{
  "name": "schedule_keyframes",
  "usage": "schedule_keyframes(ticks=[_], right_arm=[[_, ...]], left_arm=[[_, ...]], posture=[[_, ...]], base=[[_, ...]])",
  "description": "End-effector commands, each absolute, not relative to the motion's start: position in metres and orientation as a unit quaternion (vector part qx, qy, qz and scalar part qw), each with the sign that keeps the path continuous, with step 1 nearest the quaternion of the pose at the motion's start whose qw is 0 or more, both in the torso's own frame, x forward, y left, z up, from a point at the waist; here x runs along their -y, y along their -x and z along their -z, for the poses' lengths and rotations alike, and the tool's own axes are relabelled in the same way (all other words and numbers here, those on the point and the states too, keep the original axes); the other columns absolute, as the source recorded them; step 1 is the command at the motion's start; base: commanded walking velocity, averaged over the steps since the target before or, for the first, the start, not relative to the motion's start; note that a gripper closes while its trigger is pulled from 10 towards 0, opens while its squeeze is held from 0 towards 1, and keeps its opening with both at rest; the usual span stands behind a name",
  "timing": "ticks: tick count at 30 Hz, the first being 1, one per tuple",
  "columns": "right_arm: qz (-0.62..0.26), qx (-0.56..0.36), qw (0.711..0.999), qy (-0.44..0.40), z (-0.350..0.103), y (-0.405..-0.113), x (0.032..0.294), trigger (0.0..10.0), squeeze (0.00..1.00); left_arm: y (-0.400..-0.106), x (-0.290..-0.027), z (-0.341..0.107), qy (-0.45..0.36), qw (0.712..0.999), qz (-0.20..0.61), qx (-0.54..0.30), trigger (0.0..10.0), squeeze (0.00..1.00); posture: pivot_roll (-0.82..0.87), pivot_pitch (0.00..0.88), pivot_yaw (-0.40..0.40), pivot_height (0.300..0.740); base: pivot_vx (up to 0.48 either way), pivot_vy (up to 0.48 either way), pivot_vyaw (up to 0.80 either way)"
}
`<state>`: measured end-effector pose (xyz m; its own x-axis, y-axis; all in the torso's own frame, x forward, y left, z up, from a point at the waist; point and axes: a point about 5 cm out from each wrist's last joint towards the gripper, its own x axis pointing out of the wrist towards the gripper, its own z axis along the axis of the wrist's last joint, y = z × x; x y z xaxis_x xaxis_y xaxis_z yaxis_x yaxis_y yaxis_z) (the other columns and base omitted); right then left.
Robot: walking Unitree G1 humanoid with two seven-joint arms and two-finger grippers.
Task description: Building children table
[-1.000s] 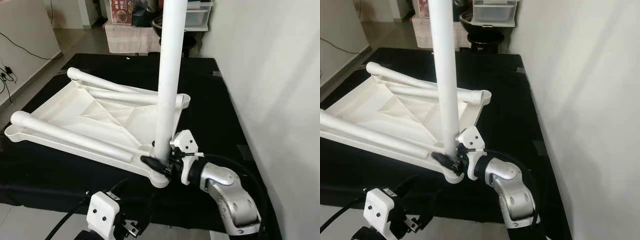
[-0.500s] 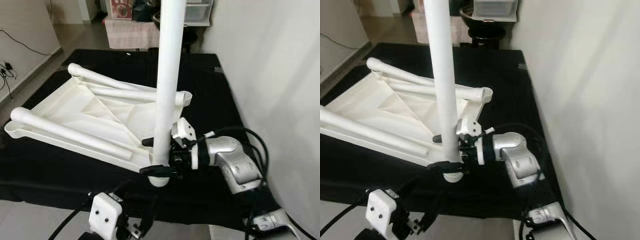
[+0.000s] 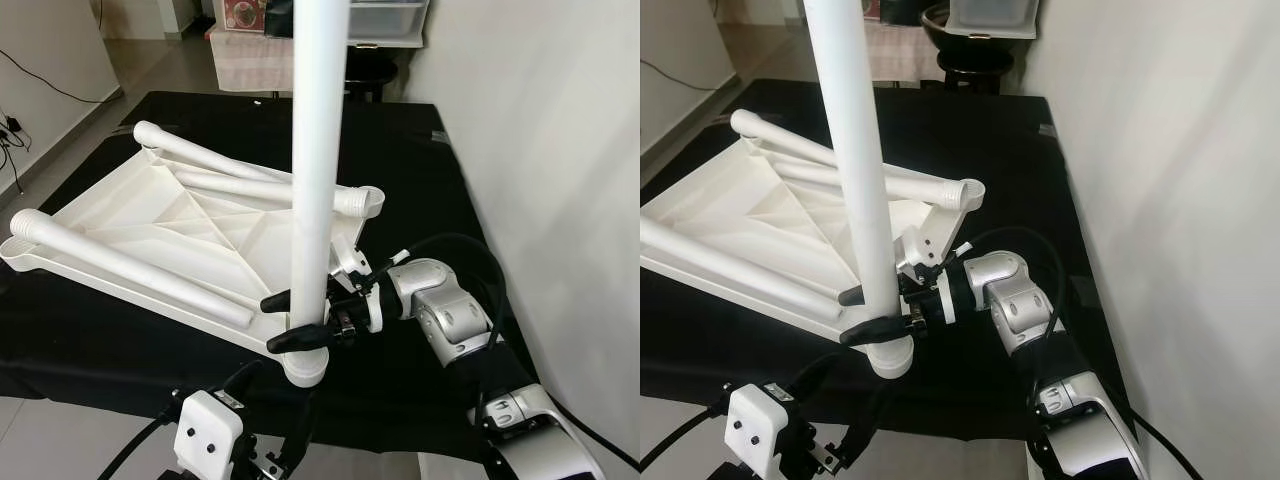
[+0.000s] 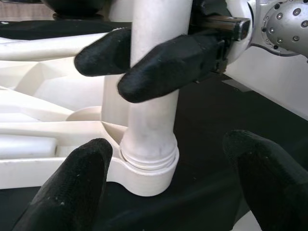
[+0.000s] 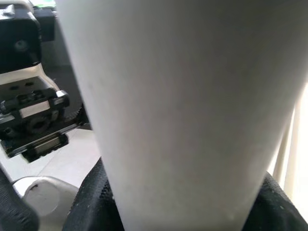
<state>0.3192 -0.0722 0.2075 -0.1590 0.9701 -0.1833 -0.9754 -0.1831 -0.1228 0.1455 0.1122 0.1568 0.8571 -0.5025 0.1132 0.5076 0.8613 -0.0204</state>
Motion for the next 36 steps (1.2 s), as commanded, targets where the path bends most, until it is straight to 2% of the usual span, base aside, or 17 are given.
schedule_keyframes(ticks=[1, 6, 7, 8, 9, 10, 11, 12, 13, 15, 18, 24, 25, 27, 28, 29, 36], right_arm=[[-0.746, -0.021, 0.657, 0.109, -0.199, -0.317, 0.081, 0.0, 0.00], [-0.712, -0.023, 0.692, 0.119, -0.192, -0.317, 0.091, 0.0, 0.00], [-0.668, -0.034, 0.734, 0.115, -0.185, -0.314, 0.098, 0.0, 0.00], [-0.668, -0.034, 0.734, 0.115, -0.185, -0.314, 0.098, 0.0, 0.00], [-0.615, -0.042, 0.781, 0.103, -0.177, -0.308, 0.103, 0.0, 0.00], [-0.615, -0.042, 0.781, 0.103, -0.177, -0.308, 0.103, 0.0, 0.00], [-0.509, -0.053, 0.854, 0.090, -0.169, -0.304, 0.106, 0.0, 0.00], [-0.509, -0.053, 0.854, 0.090, -0.169, -0.304, 0.106, 0.0, 0.00], [-0.181, -0.084, 0.977, 0.078, -0.154, -0.292, 0.137, 0.0, 0.00], [-0.127, -0.094, 0.984, 0.077, -0.150, -0.284, 0.143, 0.0, 0.00], [-0.127, -0.095, 0.985, 0.074, -0.147, -0.279, 0.142, 0.0, 0.00], [-0.191, -0.085, 0.976, 0.064, -0.154, -0.295, 0.119, 0.0, 0.00], [-0.191, -0.089, 0.976, 0.062, -0.156, -0.295, 0.115, 8.7, 0.00], [-0.191, -0.089, 0.976, 0.062, -0.156, -0.295, 0.115, 8.7, 0.00], [-0.192, -0.092, 0.976, 0.053, -0.159, -0.296, 0.113, 10.0, 0.00], [-0.224, -0.097, 0.969, 0.044, -0.161, -0.297, 0.109, 10.0, 1.00], [-0.354, -0.061, 0.933, -0.004, -0.182, -0.314, 0.098, 10.0, 1.00]], left_arm=[[-0.144, -0.111, -0.155, 0.026, 0.963, 0.263, 0.042, 10.0, 0.00], [-0.145, -0.111, -0.155, 0.026, 0.963, 0.264, 0.042, 10.0, 0.00], [-0.146, -0.112, -0.155, 0.026, 0.963, 0.264, 0.043, 10.0, 0.00], [-0.146, -0.112, -0.155, 0.026, 0.963, 0.264, 0.043, 10.0, 0.00], [-0.147, -0.113, -0.154, 0.025, 0.963, 0.265, 0.043, 10.0, 0.00], [-0.147, -0.113, -0.154, 0.025, 0.963, 0.265, 0.043, 10.0, 0.00], [-0.148, -0.114, -0.154, 0.024, 0.963, 0.265, 0.044, 10.0, 0.00], [-0.148, -0.114, -0.154, 0.024, 0.963, 0.265, 0.044, 10.0, 0.00], [-0.151, -0.117, -0.154, 0.023, 0.963, 0.265, 0.045, 10.0, 0.00], [-0.152, -0.117, -0.154, 0.022, 0.963, 0.265, 0.046, 10.0, 0.00], [-0.153, -0.117, -0.153, 0.022, 0.963, 0.266, 0.045, 10.0, 0.00], [-0.159, -0.117, -0.151, 0.019, 0.963, 0.265, 0.049, 10.0, 0.00], [-0.159, -0.117, -0.151, 0.019, 0.964, 0.260, 0.051, 10.0, 0.00], [-0.159, -0.117, -0.151, 0.019, 0.964, 0.260, 0.051, 10.0, 0.00], [-0.160, -0.117, -0.151, 0.019, 0.965, 0.256, 0.052, 10.0, 0.00], [-0.160, -0.116, -0.151, 0.020, 0.965, 0.255, 0.053, 10.0, 0.00], [-0.160, -0.113, -0.152, 0.024, 0.964, 0.259, 0.056, 10.0, 0.00]], posture=[[0.09, 0.182, -0.059, 0.740], [0.08, 0.181, -0.059, 0.740], [0.07, 0.179, -0.059, 0.740], [0.07, 0.179, -0.059, 0.740], [0.07, 0.176, -0.061, 0.740], [0.07, 0.176, -0.061, 0.740], [0.06, 0.175, -0.057, 0.740], [0.06, 0.175, -0.057, 0.740], [0.03, 0.168, -0.037, 0.740], [0.03, 0.168, -0.037, 0.740], [0.03, 0.159, -0.031, 0.740], [0.04, 0.128, -0.047, 0.740], [0.04, 0.128, -0.049, 0.740], [0.04, 0.128, -0.049, 0.740], [0.04, 0.128, -0.053, 0.740], [0.04, 0.129, -0.056, 0.740], [0.02, 0.135, -0.060, 0.740]], base=[[0.000, 0.000, 0.00], [0.000, 0.000, 0.00], [0.000, 0.000, 0.00], [0.000, 0.000, 0.00], [0.000, 0.000, 0.00], [0.000, 0.000, 0.00], [0.000, 0.000, 0.00], [0.000, 0.000, 0.00], [0.000, 0.000, 0.00], [0.000, 0.000, 0.00], [0.000, 0.000, 0.00], [0.000, 0.000, 0.00], [0.000, 0.000, 0.00], [0.000, 0.000, 0.00], [0.000, 0.000, 0.00], [0.000, 0.000, 0.00], [0.000, 0.000, 0.00]])
